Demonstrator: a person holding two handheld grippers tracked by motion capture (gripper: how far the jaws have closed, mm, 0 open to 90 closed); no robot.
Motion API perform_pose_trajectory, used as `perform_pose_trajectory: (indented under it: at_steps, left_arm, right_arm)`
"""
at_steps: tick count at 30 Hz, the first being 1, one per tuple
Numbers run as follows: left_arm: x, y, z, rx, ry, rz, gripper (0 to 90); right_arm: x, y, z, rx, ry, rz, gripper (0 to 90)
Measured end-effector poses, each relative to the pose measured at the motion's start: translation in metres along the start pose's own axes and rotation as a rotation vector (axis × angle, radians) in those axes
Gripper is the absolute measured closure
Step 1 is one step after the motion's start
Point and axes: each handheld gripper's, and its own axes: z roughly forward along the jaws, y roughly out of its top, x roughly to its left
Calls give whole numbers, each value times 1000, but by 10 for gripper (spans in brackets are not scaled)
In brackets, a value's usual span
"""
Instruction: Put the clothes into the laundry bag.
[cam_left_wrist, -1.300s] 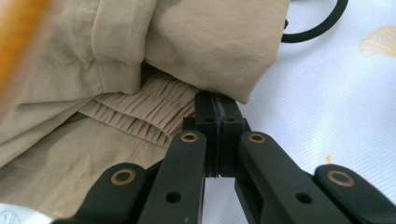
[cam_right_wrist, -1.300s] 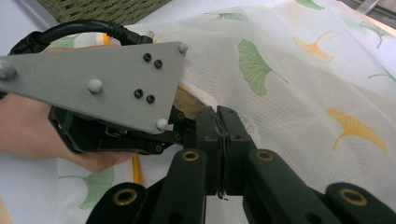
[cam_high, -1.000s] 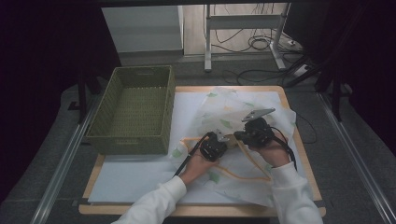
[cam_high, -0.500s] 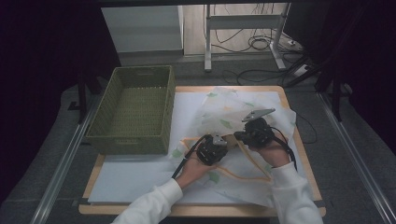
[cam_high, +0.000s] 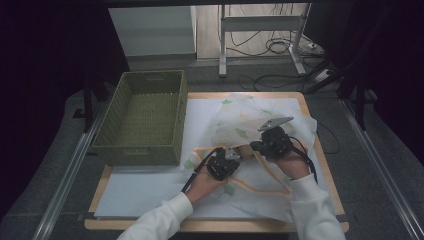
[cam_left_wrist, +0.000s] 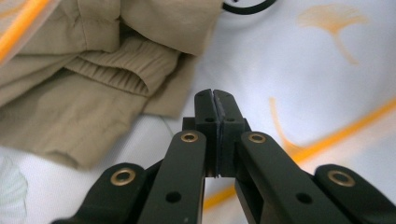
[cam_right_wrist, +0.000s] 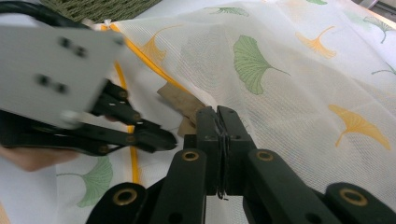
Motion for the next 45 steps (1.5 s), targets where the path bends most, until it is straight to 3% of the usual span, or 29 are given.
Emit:
perform_pose_trajectory:
  at_steps: [9, 19, 23, 33, 45]
  left_arm:
    - [14, 0, 16, -21, 53, -25, 900]
    - [14, 12, 24, -26, 137, 27, 900]
    - [14, 13, 26, -25, 146, 24, 900]
    - [8, 5, 13, -20, 48, -1, 900]
    - [4, -11, -40, -74, -45, -21, 900]
  right_arm:
    - [-1, -1, 0, 6, 4, 5, 872]
    - [-1, -1, 1, 5, 4, 5, 872]
    - [-2, -1, 1, 5, 4, 8, 872]
    - [-2, -1, 1, 6, 4, 12, 872]
    - [-1, -3, 3, 12, 3, 7, 871]
